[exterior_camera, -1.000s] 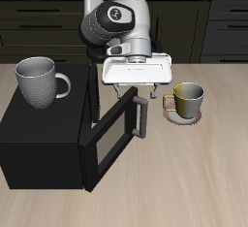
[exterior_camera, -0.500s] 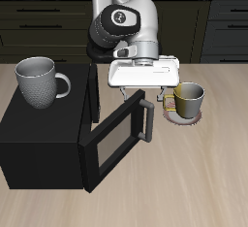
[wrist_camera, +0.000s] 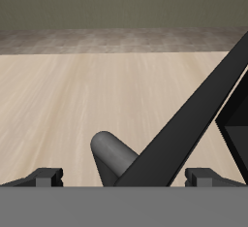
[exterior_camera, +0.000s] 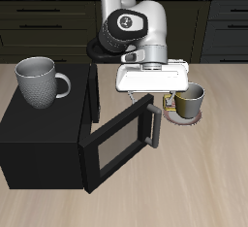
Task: Open the microwave
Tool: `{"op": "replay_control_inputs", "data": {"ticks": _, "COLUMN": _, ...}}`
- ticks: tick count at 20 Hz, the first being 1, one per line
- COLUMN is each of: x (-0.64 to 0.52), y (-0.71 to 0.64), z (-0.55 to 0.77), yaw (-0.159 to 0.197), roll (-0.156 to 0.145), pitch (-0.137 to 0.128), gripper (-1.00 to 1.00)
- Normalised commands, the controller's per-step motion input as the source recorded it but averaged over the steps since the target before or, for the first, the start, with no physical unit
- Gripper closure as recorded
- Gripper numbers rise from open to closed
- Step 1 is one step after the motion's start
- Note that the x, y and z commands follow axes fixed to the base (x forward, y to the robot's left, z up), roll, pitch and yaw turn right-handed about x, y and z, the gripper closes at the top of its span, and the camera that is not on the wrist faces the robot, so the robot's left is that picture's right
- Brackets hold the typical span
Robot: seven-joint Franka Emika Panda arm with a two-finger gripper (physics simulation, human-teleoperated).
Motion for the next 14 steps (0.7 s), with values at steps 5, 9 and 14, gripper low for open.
{"op": "replay_control_inputs", "data": {"ticks": 5, "x": 0.1, "y": 0.16, "z": -0.04, "yaw": -0.037, "roll": 0.026, "pitch": 0.011, "gripper": -1.0}}
{"op": "replay_control_inputs", "data": {"ticks": 9, "x": 0.04, "y": 0.28, "z": -0.04, "yaw": -0.021, "roll": 0.06, "pitch": 0.004, "gripper": -1.0}}
{"op": "replay_control_inputs", "data": {"ticks": 14, "x": 0.09, "y": 0.23, "z": 0.0, "yaw": -0.006, "roll": 0.053, "pitch": -0.012, "gripper": -1.0}}
